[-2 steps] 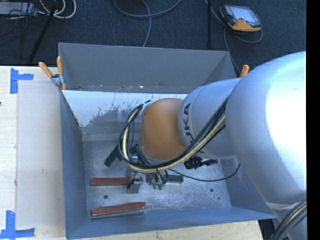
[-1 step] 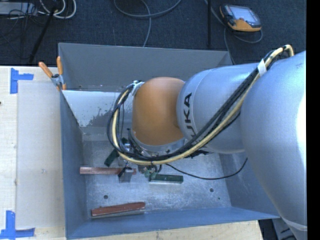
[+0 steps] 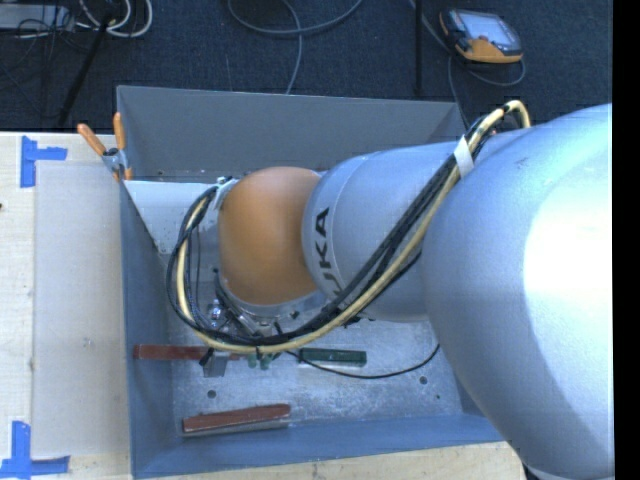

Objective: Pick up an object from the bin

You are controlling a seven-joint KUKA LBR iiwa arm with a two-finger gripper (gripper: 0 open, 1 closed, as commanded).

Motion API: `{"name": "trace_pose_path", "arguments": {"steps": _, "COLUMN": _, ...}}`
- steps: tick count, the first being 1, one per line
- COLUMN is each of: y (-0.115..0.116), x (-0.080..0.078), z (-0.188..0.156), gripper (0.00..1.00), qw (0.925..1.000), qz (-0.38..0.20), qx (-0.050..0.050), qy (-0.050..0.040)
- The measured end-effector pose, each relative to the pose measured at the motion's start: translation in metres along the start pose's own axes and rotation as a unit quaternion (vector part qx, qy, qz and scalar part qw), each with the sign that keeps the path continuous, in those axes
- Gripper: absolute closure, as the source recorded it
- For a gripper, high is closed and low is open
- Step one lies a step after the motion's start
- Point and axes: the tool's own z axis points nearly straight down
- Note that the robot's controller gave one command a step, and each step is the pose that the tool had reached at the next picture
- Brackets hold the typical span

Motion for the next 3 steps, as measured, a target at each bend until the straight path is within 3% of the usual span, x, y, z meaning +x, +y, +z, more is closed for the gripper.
{"name": "trace_pose_path", "arguments": {"steps": 1, "y": 0.008, "x": -0.009, "z": -0.078, "gripper": 1.00, "qw": 1.0000, "qz": 0.008, "qx": -0.002, "qy": -0.0047}}
{"name": "trace_pose_path", "arguments": {"steps": 2, "y": 0.008, "x": -0.036, "z": -0.027, "gripper": 1.00, "qw": 0.9998, "qz": 0.018, "qx": 0.001, "qy": 0.0005}}
{"name": "trace_pose_path", "arguments": {"steps": 3, "y": 0.004, "x": -0.035, "z": -0.081, "gripper": 1.00, "qw": 0.9998, "qz": 0.020, "qx": -0.001, "qy": -0.0032}}
